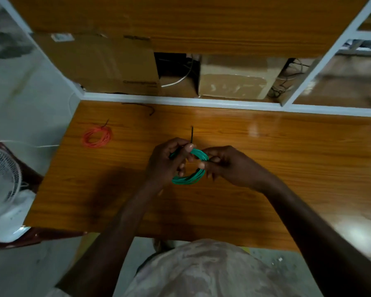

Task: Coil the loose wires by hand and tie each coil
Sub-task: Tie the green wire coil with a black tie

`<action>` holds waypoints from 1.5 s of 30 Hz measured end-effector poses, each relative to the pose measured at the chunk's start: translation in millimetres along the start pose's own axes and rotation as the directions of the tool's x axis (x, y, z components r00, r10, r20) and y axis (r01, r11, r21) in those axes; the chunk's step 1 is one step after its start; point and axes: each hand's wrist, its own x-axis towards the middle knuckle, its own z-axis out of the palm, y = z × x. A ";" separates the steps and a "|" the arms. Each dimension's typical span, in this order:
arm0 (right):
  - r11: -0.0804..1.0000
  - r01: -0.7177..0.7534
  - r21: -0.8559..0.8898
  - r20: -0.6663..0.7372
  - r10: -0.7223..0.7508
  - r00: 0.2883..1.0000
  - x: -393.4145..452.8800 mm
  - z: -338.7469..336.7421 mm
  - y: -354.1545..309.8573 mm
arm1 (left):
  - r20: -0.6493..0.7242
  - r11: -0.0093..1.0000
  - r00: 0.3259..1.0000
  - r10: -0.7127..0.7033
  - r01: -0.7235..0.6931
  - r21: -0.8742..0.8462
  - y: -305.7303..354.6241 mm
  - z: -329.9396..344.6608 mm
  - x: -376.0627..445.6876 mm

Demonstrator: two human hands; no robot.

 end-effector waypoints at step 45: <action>0.930 -0.333 0.158 -0.164 0.357 0.919 266.5 320.7 -47.1 | -0.402 0.886 0.913 -0.071 0.243 0.395 -185.0 -315.4 -27.5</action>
